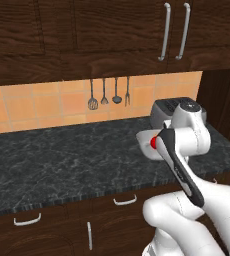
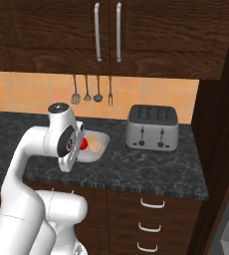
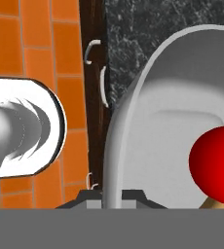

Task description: Take the meat container that has the fish and place it on the second highest rack of the freezer. Then take the vegetable container that has the tomato and squash and place it on the highest rack of the freezer.

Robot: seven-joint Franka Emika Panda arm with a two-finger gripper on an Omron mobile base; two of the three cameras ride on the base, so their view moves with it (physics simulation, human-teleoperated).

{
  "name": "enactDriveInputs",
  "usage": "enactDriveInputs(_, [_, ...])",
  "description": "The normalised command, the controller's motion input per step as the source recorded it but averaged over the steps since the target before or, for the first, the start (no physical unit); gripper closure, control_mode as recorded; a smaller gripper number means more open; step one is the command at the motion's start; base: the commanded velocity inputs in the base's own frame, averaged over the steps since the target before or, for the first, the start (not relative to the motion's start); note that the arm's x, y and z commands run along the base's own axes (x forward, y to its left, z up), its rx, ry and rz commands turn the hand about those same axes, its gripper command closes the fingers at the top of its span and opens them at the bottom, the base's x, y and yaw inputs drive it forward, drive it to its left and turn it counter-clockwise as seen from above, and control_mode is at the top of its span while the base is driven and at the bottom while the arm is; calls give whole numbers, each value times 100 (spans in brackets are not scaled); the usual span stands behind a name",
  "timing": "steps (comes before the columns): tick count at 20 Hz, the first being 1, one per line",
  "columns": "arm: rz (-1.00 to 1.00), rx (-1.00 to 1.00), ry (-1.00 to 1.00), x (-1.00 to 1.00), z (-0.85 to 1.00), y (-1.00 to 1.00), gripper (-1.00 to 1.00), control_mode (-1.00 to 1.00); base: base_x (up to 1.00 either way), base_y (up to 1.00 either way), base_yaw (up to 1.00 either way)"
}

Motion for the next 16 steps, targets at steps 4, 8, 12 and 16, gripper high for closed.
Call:
enactDriveInputs(4, [0,0,-7,-47,52,19,100,-100,0,0,0])
enactDriveInputs(8, [0,0,-13,-43,50,8,100,-100,0,0,0])
enactDriveInputs(12, [0,0,-3,-19,35,3,100,-100,0,0,0])
enactDriveInputs(16, [0,0,0,-39,10,0,100,-100,0,0,0])
